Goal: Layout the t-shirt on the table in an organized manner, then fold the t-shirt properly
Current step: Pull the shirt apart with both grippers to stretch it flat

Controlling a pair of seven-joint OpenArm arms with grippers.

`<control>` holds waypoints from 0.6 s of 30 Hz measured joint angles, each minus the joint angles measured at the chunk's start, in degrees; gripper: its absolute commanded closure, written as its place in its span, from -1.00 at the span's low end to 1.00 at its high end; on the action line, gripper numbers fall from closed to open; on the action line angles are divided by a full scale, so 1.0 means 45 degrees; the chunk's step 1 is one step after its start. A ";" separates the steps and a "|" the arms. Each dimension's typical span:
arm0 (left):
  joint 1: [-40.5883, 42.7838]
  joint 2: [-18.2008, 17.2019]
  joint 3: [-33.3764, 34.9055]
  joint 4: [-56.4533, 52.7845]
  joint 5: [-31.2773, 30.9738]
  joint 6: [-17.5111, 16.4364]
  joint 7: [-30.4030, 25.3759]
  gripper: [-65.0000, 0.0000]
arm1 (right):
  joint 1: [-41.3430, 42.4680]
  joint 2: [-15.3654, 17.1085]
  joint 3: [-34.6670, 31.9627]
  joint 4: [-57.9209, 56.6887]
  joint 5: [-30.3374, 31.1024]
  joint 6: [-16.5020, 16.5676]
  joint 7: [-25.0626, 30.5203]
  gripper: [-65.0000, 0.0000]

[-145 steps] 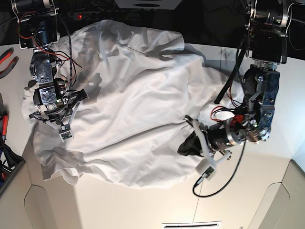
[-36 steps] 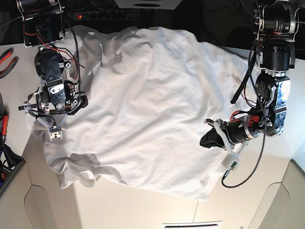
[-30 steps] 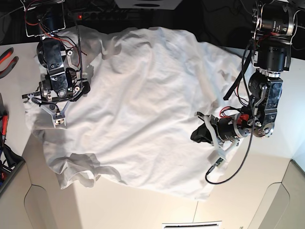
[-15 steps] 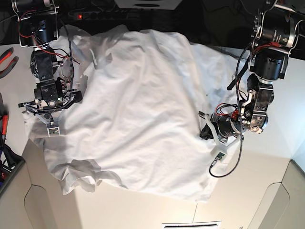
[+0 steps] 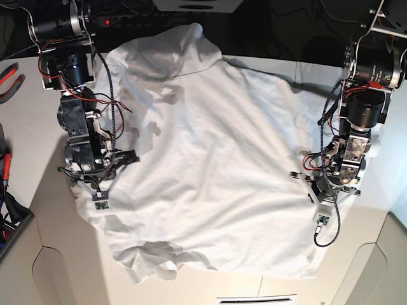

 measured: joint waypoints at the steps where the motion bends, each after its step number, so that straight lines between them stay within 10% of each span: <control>1: 0.0000 -0.0092 -0.0010 -0.0015 0.0019 0.0126 0.0092 1.00 | 0.0228 -0.0141 0.0000 -0.0379 -0.0015 -0.0019 0.0243 1.00; 18: 0.0097 -0.1506 0.0000 0.0981 -0.1073 0.0617 0.1146 1.00 | 0.3492 -0.0146 -0.0039 -0.4095 -0.0549 -0.0685 0.2657 1.00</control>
